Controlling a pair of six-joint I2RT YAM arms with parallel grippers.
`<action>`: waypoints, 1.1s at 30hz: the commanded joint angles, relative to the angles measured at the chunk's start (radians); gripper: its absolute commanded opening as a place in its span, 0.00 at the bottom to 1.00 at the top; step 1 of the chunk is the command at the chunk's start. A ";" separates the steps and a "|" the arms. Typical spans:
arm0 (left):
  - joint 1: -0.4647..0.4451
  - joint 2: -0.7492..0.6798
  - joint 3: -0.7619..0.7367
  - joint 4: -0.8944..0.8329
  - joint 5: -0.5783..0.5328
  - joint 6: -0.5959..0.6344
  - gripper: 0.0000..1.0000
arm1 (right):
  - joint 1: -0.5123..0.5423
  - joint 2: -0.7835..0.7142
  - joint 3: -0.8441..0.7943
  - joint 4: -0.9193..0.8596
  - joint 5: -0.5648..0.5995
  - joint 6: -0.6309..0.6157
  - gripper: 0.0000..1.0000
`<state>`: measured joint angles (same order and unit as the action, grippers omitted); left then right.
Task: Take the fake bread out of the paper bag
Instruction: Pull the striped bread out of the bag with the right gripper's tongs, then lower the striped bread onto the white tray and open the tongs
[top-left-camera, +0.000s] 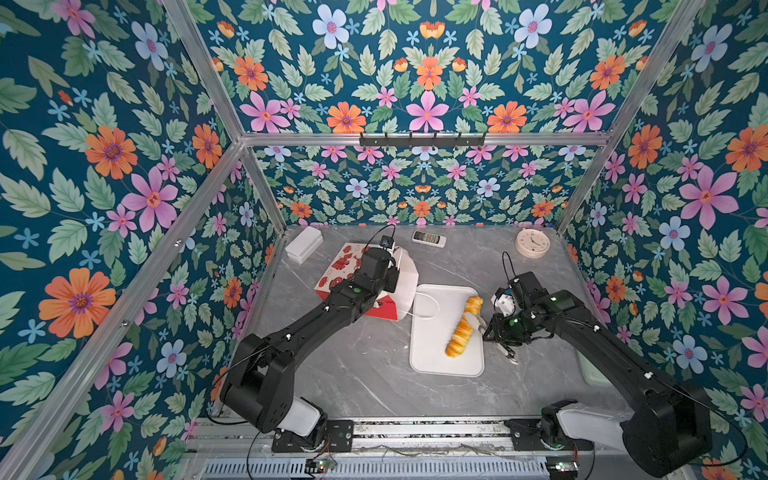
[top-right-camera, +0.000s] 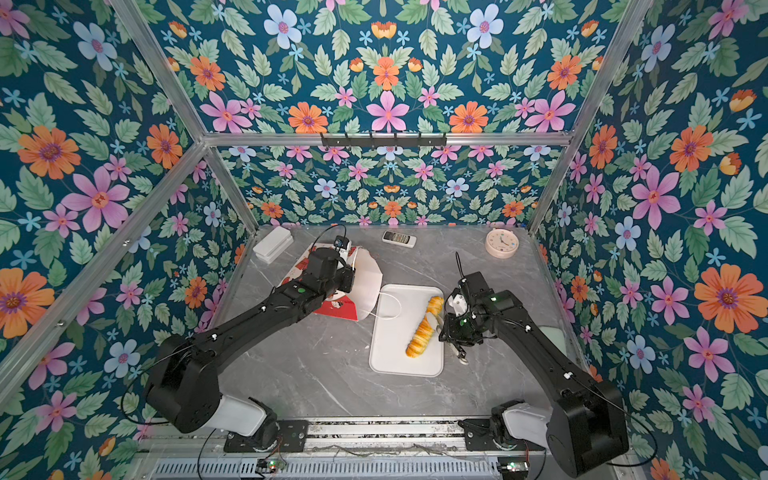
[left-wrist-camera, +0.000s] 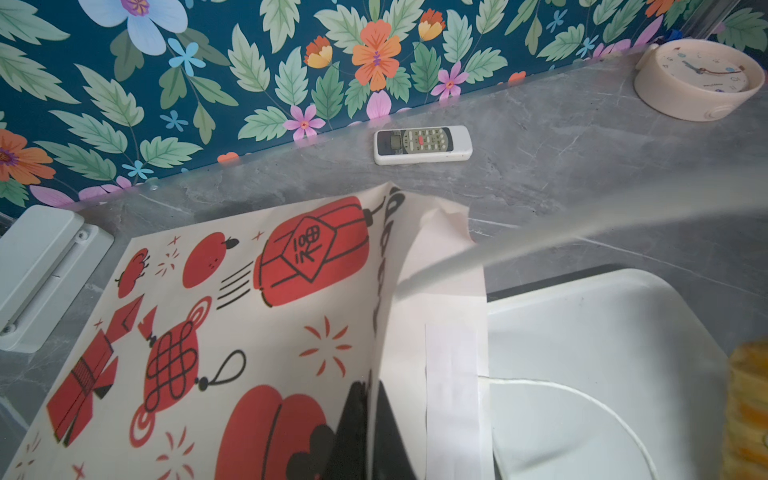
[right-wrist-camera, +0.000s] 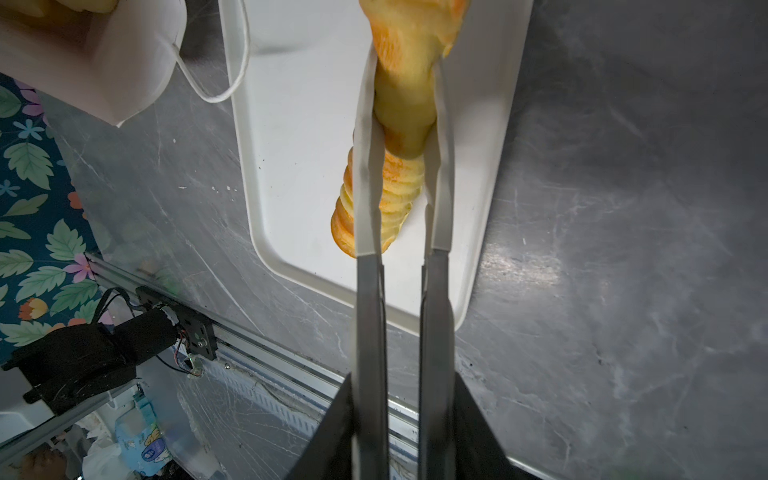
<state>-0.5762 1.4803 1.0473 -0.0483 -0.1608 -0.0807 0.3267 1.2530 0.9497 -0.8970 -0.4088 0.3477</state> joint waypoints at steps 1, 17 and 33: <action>0.003 -0.009 -0.007 0.046 0.000 -0.014 0.00 | -0.003 0.036 0.020 0.041 -0.005 -0.029 0.37; 0.006 0.000 -0.018 0.059 0.007 -0.019 0.00 | -0.035 -0.009 0.008 0.026 0.062 -0.016 0.47; 0.006 0.005 -0.018 0.062 0.019 -0.024 0.00 | -0.041 -0.139 0.025 -0.049 0.076 0.016 0.49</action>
<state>-0.5720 1.4864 1.0271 -0.0154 -0.1459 -0.1017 0.2855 1.1324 0.9520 -0.9291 -0.3370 0.3477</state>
